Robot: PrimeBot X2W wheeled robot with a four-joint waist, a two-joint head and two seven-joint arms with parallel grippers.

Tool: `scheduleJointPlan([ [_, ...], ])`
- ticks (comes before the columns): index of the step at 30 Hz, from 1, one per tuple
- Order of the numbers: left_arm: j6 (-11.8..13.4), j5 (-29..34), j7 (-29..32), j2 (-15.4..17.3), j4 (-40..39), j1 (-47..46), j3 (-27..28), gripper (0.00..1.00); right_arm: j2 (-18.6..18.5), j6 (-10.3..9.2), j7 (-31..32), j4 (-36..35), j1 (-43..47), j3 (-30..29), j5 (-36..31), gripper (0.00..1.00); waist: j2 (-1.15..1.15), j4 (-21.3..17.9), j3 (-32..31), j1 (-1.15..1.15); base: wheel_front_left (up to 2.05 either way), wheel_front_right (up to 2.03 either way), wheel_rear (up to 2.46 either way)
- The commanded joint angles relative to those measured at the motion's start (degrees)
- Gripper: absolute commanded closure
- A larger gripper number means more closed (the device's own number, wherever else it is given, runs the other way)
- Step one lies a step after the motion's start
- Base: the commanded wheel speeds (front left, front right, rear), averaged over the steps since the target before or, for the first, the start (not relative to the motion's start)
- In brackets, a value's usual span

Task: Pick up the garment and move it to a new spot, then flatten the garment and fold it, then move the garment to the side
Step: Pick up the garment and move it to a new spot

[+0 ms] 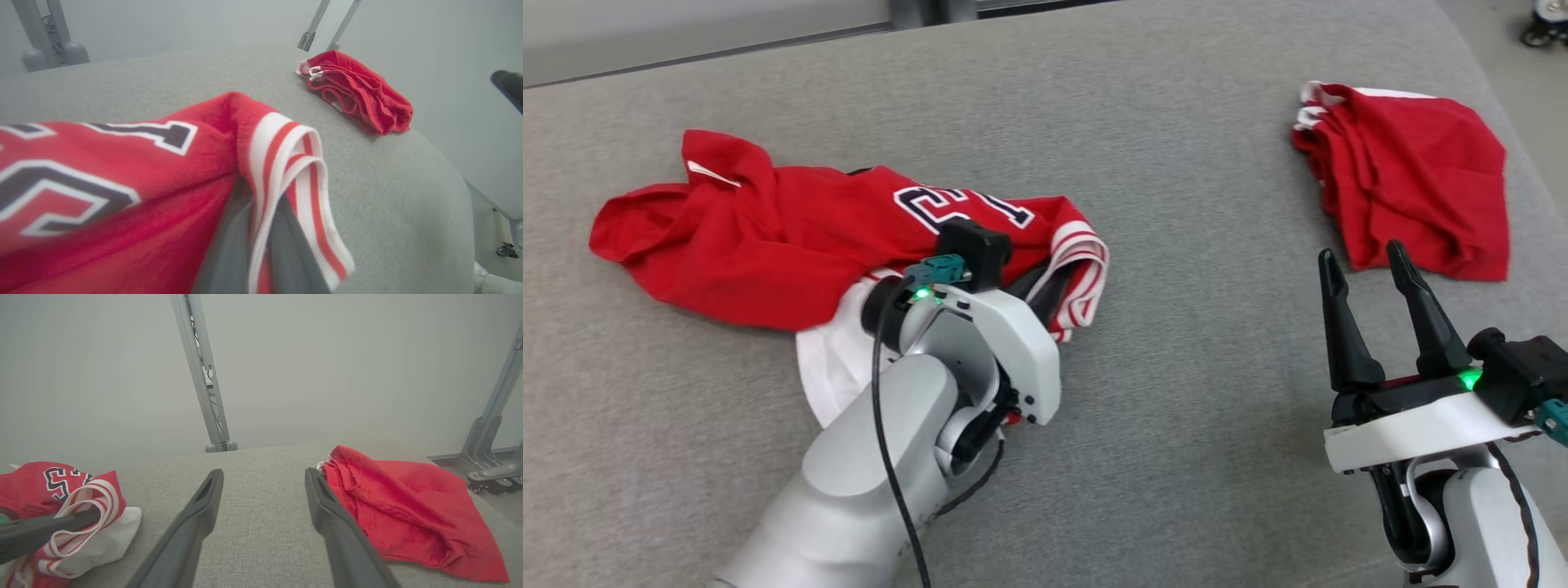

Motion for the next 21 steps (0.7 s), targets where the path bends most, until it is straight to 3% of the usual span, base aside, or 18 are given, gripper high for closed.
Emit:
scheduleJointPlan([
  [1,0.0,-1.7,-0.5,0.0,-0.3,-1.2,-1.6,1.00,-0.2,0.00,-0.6,0.4,-0.5,0.2,0.6,0.00,0.00,-2.1,0.0,0.00,0.00,0.00,0.00],
  [4,1.8,-4.5,-1.7,0.2,0.0,-2.8,-5.3,1.00,-0.2,0.01,-1.0,1.2,-0.8,0.9,1.0,0.00,0.00,-3.4,-0.1,0.00,0.00,0.00,0.00],
  [5,2.5,-5.3,-2.3,0.3,0.4,-3.3,-6.4,0.95,-0.2,0.01,-1.2,1.5,-1.0,1.1,1.1,0.00,0.00,-3.6,-0.1,0.00,0.00,0.00,0.00],
  [6,3.6,-6.6,-3.2,0.1,1.0,-4.1,-8.7,0.41,-0.2,0.01,-1.4,2.0,-1.1,1.3,1.1,0.00,0.00,-3.9,-0.2,0.00,0.00,0.00,0.00],
  [7,4.0,-7.4,-3.8,0.1,1.4,-4.6,-9.7,0.00,-0.2,0.01,-1.6,2.3,-1.1,1.3,1.2,0.00,0.00,-3.9,-0.3,0.00,0.00,0.00,0.00],
  [12,4.8,-10.1,-6.1,0.2,3.2,-6.5,-13.5,0.00,-0.2,0.01,-1.9,3.1,-1.0,0.3,1.1,0.00,0.00,-2.2,-0.9,0.00,0.00,0.00,0.00],
  [21,5.3,-10.9,-11.5,0.1,4.3,-6.7,-17.3,0.00,-0.2,0.01,-0.5,3.2,0.9,-0.5,0.3,0.00,0.00,4.1,-2.9,0.00,0.00,0.00,0.00],
])
